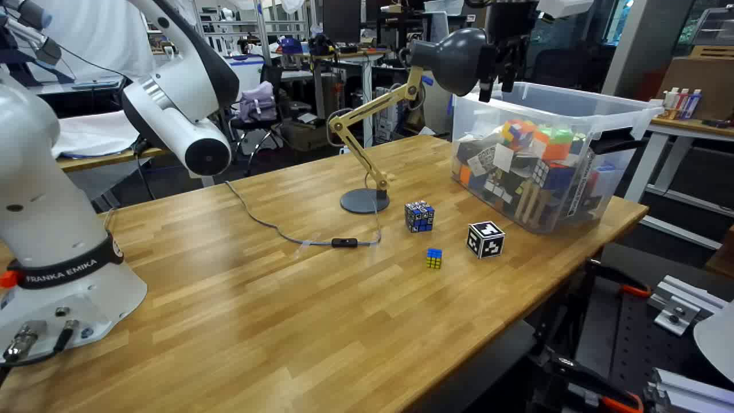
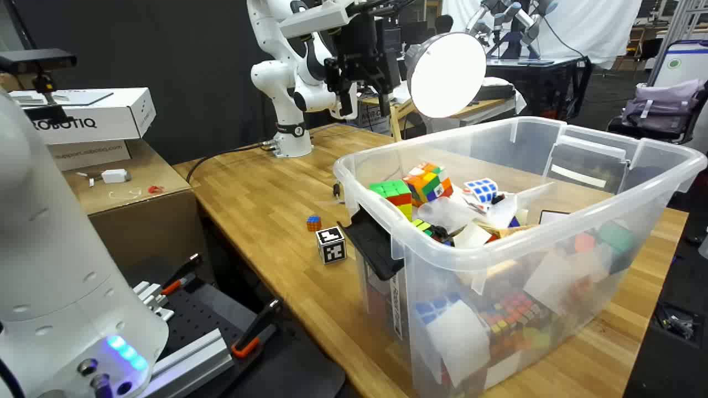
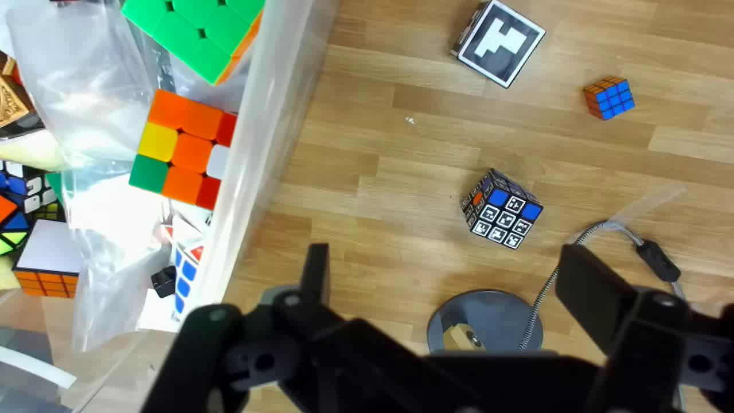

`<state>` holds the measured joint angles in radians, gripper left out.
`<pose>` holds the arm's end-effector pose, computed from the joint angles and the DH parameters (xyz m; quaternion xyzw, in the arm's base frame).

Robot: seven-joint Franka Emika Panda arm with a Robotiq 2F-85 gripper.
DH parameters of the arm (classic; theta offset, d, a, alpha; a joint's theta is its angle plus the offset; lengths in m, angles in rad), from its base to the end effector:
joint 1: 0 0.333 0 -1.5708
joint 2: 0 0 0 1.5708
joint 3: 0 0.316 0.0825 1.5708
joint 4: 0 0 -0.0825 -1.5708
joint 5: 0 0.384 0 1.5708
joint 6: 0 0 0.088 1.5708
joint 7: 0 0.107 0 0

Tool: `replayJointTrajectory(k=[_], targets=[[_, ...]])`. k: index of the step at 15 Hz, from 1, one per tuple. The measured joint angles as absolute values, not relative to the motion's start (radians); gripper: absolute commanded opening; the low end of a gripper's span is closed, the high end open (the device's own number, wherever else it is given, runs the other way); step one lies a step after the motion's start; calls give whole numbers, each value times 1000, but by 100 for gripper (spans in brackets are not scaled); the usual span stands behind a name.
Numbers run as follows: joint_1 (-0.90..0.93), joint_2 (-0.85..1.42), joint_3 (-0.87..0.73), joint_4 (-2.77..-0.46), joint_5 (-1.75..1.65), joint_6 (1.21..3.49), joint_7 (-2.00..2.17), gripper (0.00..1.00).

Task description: Move the lettered cube to the left

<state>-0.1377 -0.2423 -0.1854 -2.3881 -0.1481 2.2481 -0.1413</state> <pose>0.4443 -0.1546 0.4206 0.9970 -0.0457 0.0400 0.0482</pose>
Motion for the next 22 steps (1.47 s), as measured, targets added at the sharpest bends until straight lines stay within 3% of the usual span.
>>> replayJointTrajectory(k=[22], targets=[[-81,-165,-121,-2362,-153,2261,-152,100]])
